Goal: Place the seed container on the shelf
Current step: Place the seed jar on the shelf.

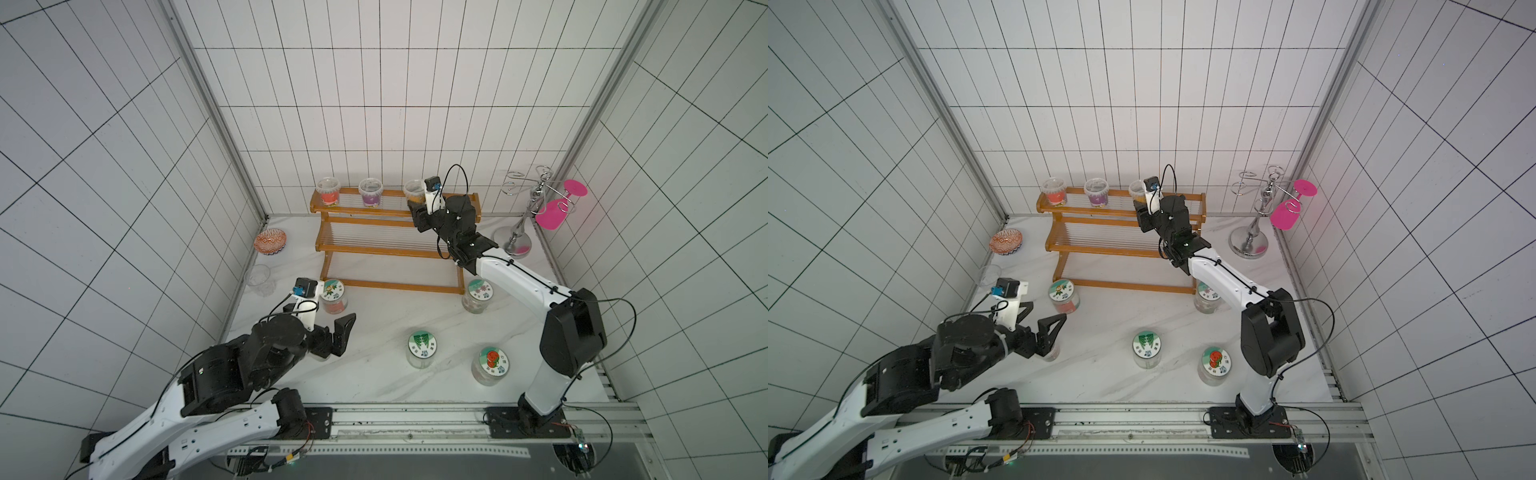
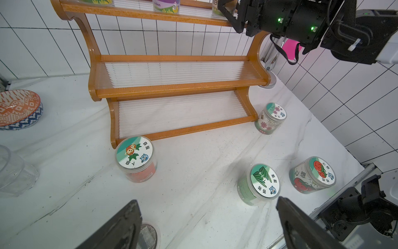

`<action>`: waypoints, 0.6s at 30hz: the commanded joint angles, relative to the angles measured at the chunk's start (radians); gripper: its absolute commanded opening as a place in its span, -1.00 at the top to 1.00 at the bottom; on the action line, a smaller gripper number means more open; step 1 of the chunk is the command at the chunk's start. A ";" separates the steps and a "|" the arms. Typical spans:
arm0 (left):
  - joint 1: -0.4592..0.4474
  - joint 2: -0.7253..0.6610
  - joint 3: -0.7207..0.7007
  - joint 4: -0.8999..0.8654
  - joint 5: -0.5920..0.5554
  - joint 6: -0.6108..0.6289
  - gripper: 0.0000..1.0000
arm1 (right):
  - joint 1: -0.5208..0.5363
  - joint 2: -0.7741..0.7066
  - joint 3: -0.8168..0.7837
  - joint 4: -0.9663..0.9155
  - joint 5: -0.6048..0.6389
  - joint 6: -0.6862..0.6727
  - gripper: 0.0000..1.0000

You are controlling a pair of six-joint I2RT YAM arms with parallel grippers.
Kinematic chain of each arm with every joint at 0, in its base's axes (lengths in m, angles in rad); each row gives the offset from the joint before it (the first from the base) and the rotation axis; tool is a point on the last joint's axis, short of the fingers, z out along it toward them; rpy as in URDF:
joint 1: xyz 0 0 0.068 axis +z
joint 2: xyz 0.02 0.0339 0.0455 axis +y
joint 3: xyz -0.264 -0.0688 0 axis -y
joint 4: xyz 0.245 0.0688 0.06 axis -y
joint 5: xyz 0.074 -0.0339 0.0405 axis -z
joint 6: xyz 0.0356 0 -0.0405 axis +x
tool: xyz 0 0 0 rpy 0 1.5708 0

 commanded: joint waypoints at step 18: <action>0.005 -0.014 -0.016 0.012 -0.015 -0.014 -0.97 | -0.014 -0.124 -0.032 -0.057 -0.044 0.015 -0.70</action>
